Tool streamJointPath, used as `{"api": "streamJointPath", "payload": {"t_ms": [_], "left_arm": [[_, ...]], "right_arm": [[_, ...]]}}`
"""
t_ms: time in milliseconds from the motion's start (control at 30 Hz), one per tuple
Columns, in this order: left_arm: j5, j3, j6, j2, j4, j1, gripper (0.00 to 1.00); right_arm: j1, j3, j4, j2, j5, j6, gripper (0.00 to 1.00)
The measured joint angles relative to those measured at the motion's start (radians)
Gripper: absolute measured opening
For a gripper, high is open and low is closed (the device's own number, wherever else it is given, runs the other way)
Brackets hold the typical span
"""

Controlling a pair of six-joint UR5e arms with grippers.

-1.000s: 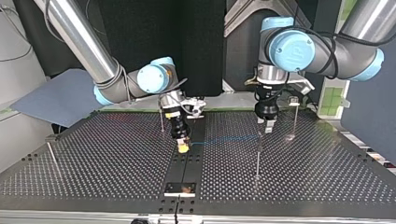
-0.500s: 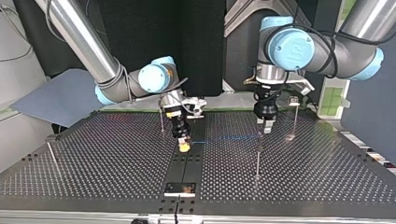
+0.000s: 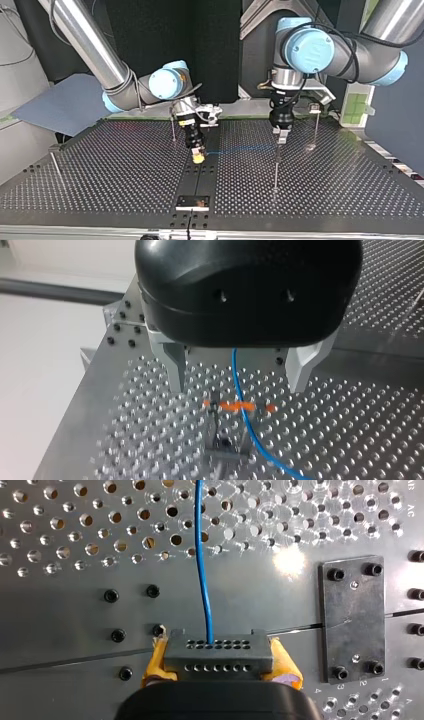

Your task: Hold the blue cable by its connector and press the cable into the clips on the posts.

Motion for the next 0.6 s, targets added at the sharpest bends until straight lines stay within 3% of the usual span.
{"api": "streamJointPath", "payload": {"t_ms": [233,600], "left_arm": [[0.005,0.002,0.048,0.000,0.011,-0.026,0.98],[-0.067,0.082,0.006,-0.058,0.024,-0.110,0.98]], "right_arm": [[0.001,-0.008,0.001,-0.001,-0.001,0.000,0.00],[0.001,-0.003,0.003,-0.004,0.001,0.000,0.00]]}}
